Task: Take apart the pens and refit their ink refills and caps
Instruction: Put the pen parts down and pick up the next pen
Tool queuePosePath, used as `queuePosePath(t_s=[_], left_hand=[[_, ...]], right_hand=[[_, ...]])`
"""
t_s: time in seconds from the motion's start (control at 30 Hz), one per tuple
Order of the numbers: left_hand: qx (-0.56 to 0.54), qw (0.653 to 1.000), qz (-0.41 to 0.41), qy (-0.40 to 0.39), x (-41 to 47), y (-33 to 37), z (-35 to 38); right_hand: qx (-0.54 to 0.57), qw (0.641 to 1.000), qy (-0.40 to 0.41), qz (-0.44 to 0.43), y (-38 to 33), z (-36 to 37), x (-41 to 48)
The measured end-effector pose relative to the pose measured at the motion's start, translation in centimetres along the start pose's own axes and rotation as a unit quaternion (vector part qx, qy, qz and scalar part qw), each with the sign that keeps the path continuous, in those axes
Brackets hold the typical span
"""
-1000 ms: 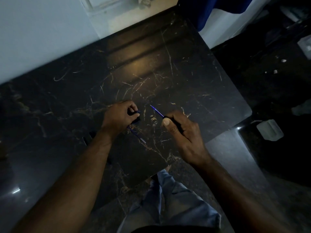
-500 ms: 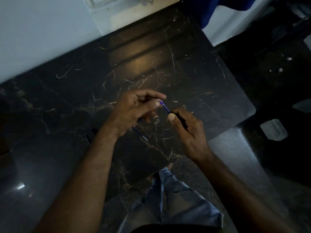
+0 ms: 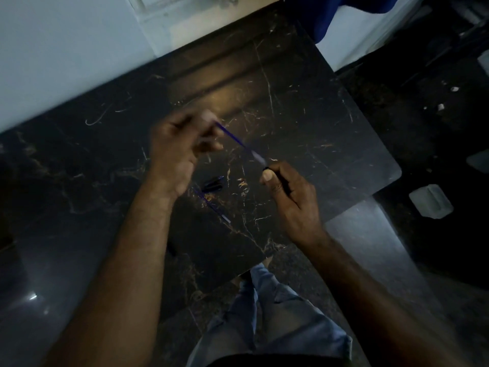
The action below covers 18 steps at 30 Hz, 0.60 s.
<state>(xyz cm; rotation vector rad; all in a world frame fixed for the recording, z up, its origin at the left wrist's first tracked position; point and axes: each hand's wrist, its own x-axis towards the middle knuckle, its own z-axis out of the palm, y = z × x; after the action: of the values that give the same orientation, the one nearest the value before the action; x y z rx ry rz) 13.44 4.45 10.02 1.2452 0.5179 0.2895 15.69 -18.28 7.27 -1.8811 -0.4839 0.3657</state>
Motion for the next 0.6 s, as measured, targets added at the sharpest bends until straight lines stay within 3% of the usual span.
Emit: queuePosePath(t_s=[0.07,0.13,0.23,0.3,0.6], left_hand=[[-0.074,0.991,-0.009,0.111,1.8,-0.2,-2.6],[-0.039,0.985,-0.053,0.162,3.1,-2.2,-4.7],[0.121,0.973,-0.148,0.13,3.5,-7.2,-5.7],[0.16,0.963,-0.181,0.117,3.5,-9.5,-5.6],[0.292,0.932,-0.076,0.199,3.2,-12.0,-3.7]], right_hand=[[-0.005,1.0,0.005,0.01,0.4,-0.4,-0.2],[-0.01,1.0,0.008,0.021,0.8,-0.7,-0.4],[-0.002,1.0,0.006,0.012,0.5,-0.7,-0.3],[0.004,1.0,0.003,-0.001,0.1,-0.5,-0.2],[0.007,1.0,-0.013,-0.005,0.4,0.4,-0.3]])
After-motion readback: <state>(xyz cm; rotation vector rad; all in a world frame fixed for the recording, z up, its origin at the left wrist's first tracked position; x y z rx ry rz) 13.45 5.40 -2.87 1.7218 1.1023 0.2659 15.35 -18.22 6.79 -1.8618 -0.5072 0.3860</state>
